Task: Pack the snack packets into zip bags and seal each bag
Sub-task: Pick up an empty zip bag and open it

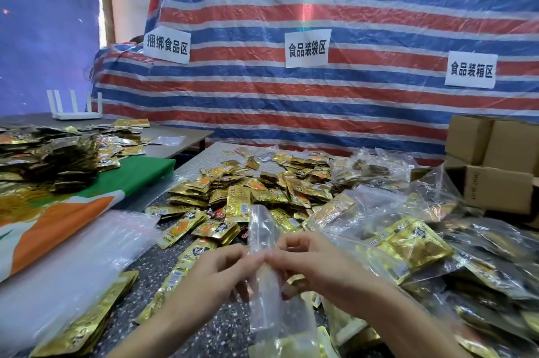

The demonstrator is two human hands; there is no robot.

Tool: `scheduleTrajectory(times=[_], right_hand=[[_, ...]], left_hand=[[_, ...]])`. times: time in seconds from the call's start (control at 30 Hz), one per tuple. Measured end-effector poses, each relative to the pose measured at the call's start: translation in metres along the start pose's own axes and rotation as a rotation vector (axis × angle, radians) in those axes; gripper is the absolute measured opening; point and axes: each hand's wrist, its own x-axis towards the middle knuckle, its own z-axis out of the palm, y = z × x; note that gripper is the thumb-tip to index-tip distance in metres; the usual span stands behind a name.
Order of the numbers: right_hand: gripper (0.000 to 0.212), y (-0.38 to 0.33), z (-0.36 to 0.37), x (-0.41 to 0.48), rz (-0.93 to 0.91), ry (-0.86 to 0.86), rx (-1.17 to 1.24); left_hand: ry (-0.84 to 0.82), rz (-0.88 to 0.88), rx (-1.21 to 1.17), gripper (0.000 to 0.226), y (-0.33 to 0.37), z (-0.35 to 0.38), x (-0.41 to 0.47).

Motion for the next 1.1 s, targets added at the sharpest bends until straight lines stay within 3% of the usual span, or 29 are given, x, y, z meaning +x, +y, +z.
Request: scheduleTrajectory(times=[0.17,0.33,0.5,0.63,0.87,1.03,1.1], right_hand=[[0.025,-0.006,0.0,-0.001,-0.067,0.017,-0.022],[0.017,-0.008,-0.003,-0.007,-0.043,-0.055,-0.053],[0.037,-0.006,0.005,-0.005,-0.08,0.144,-0.155],[0.045,-0.01,0.009,-0.003,-0.063,0.137,-0.316],[0.022,-0.013,0.009,-0.001,-0.012,0.019,-0.199],[0.023,-0.009,-0.002,0.002,0.028,0.25,-0.09],[0.023,-0.009,-0.011,0.004,0.025,0.365,-0.061]], left_hand=[[-0.043,-0.109,-0.171,0.035,0.007,-0.004,0.007],[-0.06,-0.185,-0.166,0.035,0.011,-0.012,0.013],[0.056,-0.251,-0.207,0.03,0.007,-0.011,0.019],[0.076,-0.27,-0.302,0.024,0.006,-0.007,0.021],[0.022,-0.318,-0.369,0.027,0.001,-0.008,0.017],[0.173,-0.216,-0.133,0.02,0.003,-0.03,0.017],[0.268,-0.152,-0.007,0.03,0.001,-0.043,0.02]])
